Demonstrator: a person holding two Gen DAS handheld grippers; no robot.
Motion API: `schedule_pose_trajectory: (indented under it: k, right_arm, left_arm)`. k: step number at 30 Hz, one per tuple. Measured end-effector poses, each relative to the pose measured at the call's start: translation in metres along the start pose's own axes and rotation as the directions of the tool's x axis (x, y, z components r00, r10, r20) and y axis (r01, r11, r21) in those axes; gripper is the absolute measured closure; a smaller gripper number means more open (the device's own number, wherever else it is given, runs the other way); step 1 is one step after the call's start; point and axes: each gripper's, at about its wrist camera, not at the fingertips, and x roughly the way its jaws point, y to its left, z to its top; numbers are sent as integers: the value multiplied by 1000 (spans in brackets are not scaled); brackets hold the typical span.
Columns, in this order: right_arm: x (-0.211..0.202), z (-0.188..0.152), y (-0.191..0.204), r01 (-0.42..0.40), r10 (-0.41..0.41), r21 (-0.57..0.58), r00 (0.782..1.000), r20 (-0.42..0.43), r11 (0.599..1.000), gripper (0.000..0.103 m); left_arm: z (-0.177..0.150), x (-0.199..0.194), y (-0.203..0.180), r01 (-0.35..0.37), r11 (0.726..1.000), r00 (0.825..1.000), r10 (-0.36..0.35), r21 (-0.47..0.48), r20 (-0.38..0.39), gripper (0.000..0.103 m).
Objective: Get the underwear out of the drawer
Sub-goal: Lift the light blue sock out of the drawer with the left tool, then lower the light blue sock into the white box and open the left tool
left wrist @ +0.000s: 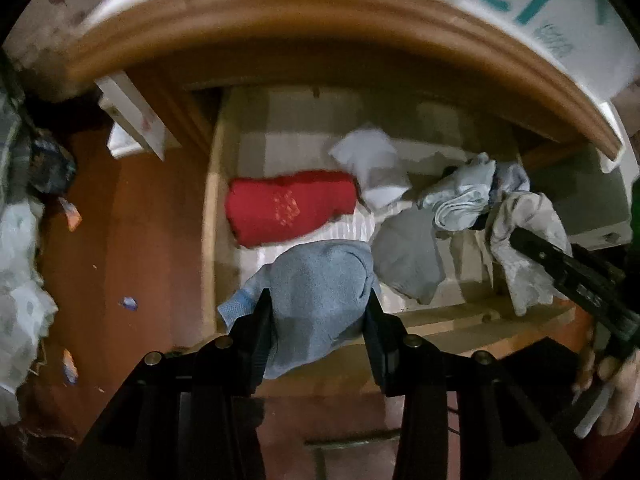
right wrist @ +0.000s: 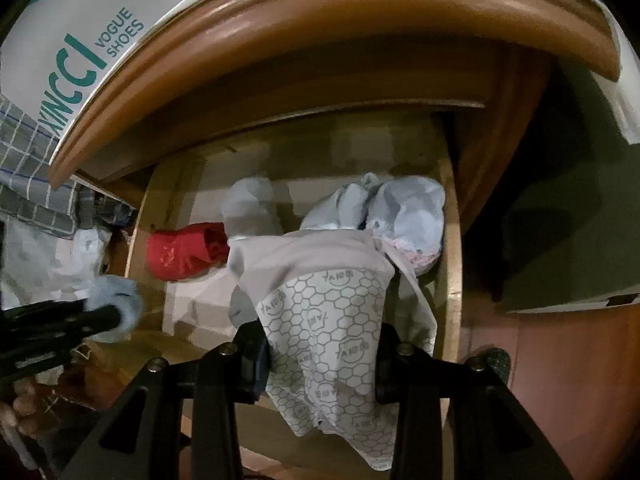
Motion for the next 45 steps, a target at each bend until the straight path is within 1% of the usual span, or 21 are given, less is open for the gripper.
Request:
schedule_pose_trajectory:
  k: [4,9,15,18,19,20,22,24,29,32,33,34,35,37,38,40,42,45]
  right_arm:
    - [1,1,1,36,-36,-13,999,8,999,66]
    - [5,1,1,75,-75,-23,997,3,997,66]
    - [6,2,-5,122,-122,8,992,13,992,66]
    - [7,1,-8,139,-139,25,990,18,990,66]
    - [7,2,-9,147,-147,31,989,22,989,66]
    - [7,2,-9,158,-159,33,987,25,987,66]
    - [5,2,-11,186,-188,48,981,39,981,66]
    - [4,3,-13,193,-196,62,980,45,979,66]
    - [5,4,-18,204,-208,85,977,42,975,66]
    - [5,4,-20,207,-211,100,977,40,973,66]
    - [4,4,-21,207,-212,108,976,42,972,66]
    - [4,4,-22,205,-211,116,977,42,972,66]
    - [5,4,-22,203,-210,122,977,42,971,66]
    - [3,3,-24,199,-206,131,978,44,971,66]
    - [2,3,-25,198,-206,133,978,45,971,66]
    - [3,2,-26,204,-212,140,976,44,969,66]
    - [2,2,-28,207,-217,154,975,47,966,66]
    - [3,3,-27,211,-220,158,974,47,965,66]
  left_arm:
    - [-6,-29,-1,7,1000,998,-7,1,60,65]
    - [-9,-63,2,24,1000,991,-23,-3,134,65]
    - [-10,-114,14,48,998,974,-39,-36,225,65]
    - [-9,-145,24,69,996,957,-51,-57,284,65]
    - [-7,-159,27,72,995,949,-49,-63,310,65]
    - [-6,-166,29,72,995,945,-47,-64,324,65]
    - [0,-191,32,65,996,929,-36,-66,367,65]
    - [8,-212,32,61,996,915,-31,-61,403,65]
    - [44,-253,23,45,998,877,-20,-41,480,65]
    - [73,-270,11,34,999,850,-10,-34,527,65]
    - [81,-272,7,34,999,849,-17,-22,528,65]
    - [93,-273,1,34,999,844,-18,-20,535,65]
    - [102,-272,-3,30,999,844,-13,-23,536,64]
    - [119,-264,-10,19,1000,852,-11,-10,523,64]
    - [129,-258,-11,24,999,857,-5,-30,516,64]
    - [144,-247,-14,27,999,872,-8,-31,489,64]
    - [158,-234,-12,22,998,881,11,-63,473,64]
    - [176,-214,-10,18,997,898,20,-80,439,64]
